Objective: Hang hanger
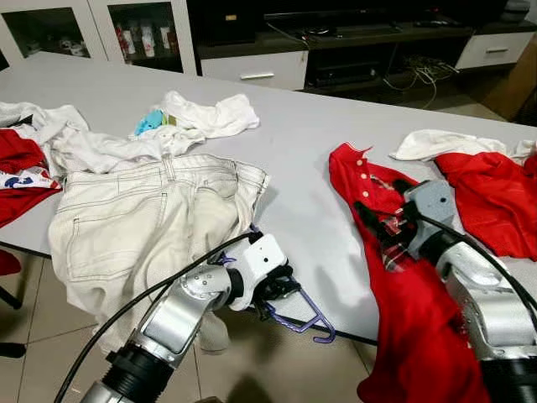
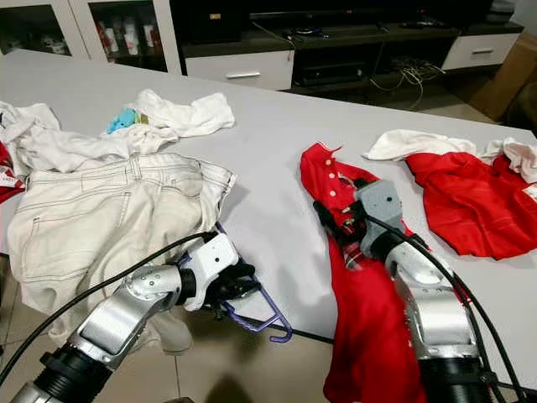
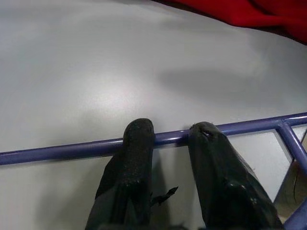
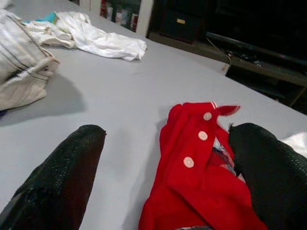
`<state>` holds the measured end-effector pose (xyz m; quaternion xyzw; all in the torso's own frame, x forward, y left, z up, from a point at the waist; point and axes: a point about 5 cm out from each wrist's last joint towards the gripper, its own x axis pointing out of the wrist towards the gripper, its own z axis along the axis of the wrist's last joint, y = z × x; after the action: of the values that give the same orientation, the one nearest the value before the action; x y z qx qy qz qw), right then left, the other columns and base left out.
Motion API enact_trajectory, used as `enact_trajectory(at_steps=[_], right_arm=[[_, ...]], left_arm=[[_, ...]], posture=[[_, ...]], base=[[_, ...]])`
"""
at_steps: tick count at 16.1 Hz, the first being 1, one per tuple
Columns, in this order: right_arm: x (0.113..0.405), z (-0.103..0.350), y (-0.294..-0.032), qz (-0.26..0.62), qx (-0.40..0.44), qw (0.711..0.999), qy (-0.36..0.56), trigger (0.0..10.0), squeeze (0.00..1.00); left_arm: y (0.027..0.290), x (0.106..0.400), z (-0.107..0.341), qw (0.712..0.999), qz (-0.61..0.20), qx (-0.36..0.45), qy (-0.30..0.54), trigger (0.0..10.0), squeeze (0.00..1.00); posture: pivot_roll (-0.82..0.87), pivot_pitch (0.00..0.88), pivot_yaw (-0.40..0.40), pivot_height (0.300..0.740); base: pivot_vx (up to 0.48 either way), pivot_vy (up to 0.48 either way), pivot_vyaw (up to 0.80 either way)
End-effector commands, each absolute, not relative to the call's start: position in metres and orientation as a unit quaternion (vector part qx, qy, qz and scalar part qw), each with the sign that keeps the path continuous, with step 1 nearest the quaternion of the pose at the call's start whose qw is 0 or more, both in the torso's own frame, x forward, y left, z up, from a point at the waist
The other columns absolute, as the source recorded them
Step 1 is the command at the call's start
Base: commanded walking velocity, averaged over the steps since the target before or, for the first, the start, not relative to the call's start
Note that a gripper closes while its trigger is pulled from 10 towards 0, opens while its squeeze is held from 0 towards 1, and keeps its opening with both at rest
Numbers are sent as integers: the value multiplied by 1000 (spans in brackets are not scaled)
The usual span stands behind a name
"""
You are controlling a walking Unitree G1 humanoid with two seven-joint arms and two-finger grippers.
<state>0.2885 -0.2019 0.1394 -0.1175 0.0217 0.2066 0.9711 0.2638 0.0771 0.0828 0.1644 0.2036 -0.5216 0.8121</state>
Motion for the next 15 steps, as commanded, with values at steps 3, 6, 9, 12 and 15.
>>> enact_trajectory(at_steps=[3, 6, 9, 12, 15], right_arm=[[267, 138, -187, 304, -119, 945, 24, 10000, 0], [257, 136, -172, 360, -131, 923, 23, 10000, 0], [248, 138, -161, 408, -130, 903, 22, 10000, 757], [238, 127, -152, 454, -144, 879, 42, 10000, 1000], [238, 120, -147, 466, -156, 869, 56, 10000, 957]], left_arm=[[79, 264, 71, 813, -506, 172, 229, 10000, 0], [78, 272, 72, 828, -485, 176, 221, 10000, 0], [78, 274, 72, 830, -482, 175, 219, 10000, 0], [77, 273, 71, 830, -483, 171, 220, 10000, 0], [75, 273, 71, 827, -489, 170, 219, 10000, 0]], posture=[[-67, 0, -16, 740], [-68, 0, -17, 740], [-66, 0, -20, 740], [-62, 0, -23, 740], [-60, 0, -20, 740]], base=[[0, 0, 0], [0, 0, 0], [0, 0, 0], [0, 0, 0], [0, 0, 0]])
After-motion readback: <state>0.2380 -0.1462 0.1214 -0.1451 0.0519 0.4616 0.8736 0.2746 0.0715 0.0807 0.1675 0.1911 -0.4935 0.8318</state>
